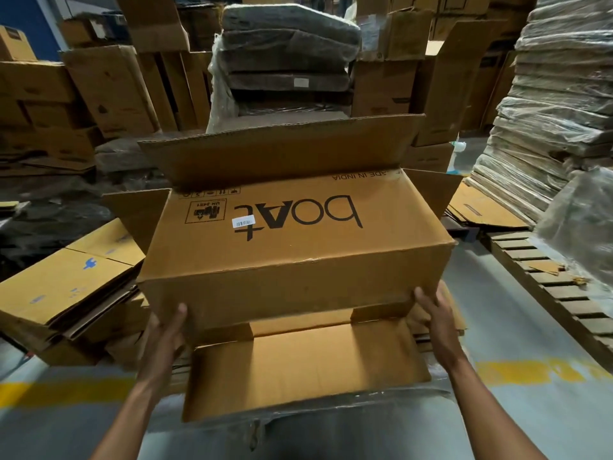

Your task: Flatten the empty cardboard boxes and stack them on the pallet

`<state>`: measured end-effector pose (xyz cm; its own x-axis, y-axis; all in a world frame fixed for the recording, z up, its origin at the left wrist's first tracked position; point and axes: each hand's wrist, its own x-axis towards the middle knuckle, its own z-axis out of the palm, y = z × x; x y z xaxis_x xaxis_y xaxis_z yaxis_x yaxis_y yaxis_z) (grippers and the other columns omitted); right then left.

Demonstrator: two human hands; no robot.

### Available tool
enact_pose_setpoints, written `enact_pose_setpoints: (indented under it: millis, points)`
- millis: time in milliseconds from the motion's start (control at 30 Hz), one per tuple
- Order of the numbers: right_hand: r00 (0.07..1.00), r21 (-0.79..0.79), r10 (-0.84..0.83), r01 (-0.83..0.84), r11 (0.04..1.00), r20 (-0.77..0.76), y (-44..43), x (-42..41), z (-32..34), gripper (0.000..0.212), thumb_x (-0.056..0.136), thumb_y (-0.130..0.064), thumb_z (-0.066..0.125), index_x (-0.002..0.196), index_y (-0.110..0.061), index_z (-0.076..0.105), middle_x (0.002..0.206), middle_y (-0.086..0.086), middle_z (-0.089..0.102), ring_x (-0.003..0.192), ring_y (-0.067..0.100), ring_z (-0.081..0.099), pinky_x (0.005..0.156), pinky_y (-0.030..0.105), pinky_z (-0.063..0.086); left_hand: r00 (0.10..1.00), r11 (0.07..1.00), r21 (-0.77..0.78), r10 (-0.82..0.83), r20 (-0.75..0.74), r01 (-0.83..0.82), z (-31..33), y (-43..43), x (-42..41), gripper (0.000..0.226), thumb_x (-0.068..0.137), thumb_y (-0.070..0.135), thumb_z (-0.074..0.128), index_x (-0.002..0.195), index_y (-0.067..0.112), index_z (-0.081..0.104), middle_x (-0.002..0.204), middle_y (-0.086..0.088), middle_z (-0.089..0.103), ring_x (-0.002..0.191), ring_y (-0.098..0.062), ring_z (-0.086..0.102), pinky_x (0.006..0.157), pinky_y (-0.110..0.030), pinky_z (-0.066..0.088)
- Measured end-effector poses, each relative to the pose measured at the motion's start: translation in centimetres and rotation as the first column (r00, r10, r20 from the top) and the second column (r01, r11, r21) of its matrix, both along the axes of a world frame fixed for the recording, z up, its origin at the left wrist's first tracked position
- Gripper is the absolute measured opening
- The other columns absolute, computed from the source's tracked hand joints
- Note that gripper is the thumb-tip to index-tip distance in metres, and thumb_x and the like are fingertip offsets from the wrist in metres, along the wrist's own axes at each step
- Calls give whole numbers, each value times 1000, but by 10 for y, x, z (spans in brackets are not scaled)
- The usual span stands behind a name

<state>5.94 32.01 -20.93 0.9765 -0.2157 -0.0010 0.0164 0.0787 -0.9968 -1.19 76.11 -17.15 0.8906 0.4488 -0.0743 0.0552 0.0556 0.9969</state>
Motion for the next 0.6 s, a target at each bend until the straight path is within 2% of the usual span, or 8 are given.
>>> enact_pose_setpoints:
  millis: [67,133,200,267,333,400,500,600]
  points:
    - [996,-32,55,-57,998,-69,3,0,-12,55,96,-45,66,147,-34,48,132,-14,67,122,13,62,92,40,51,995,998,22,-64,-74,66,-18,1,-2,73,52,83,76,118,59,58,120,27,67,118,-7,57,104,-49,41]
    - [991,-65,86,-92,994,-98,3,4,-20,73,85,-62,71,147,-37,44,138,-14,62,129,17,56,106,52,46,985,991,69,-106,-140,116,-30,5,0,78,60,78,76,131,64,48,139,22,57,129,-14,50,111,-55,37]
    - [992,-71,70,-77,994,-102,5,10,-23,87,78,-73,70,149,-35,35,142,-13,56,131,15,52,114,55,39,985,990,95,-91,-145,106,-53,16,12,100,60,80,77,147,54,36,149,15,49,138,-20,45,115,-58,33]
    - [997,-70,37,-43,997,-73,12,14,-18,85,83,-70,69,148,-31,32,142,-11,55,129,11,52,115,51,39,989,995,98,-19,-144,33,-46,7,18,107,62,79,78,153,42,34,149,10,51,139,-23,45,116,-53,33]
    - [999,-71,-15,12,997,-38,17,17,-9,72,89,-60,67,145,-29,35,138,-11,58,124,8,55,113,48,42,993,991,120,62,-104,-50,-27,-7,23,94,72,67,77,152,33,39,144,6,55,134,-23,49,112,-46,37]
    - [997,-78,-70,69,995,-16,19,18,-2,67,91,-57,64,143,-28,34,132,-14,58,118,4,57,109,45,45,994,983,154,105,-34,-98,-14,-10,31,79,78,58,75,146,32,46,133,6,61,126,-21,56,105,-40,41]
    - [993,-124,-117,118,985,16,18,22,13,63,90,-62,64,135,-30,33,125,-11,59,112,11,61,98,44,52,988,970,194,150,-19,-144,2,-3,44,92,68,73,78,143,30,46,126,8,65,114,-20,61,103,-43,45]
    - [985,-187,-159,168,968,65,13,33,34,61,90,-57,68,126,-21,35,117,-2,61,105,21,65,88,44,56,974,936,278,227,-9,-215,18,7,59,108,55,88,74,140,28,45,128,0,66,117,-27,64,104,-54,48]
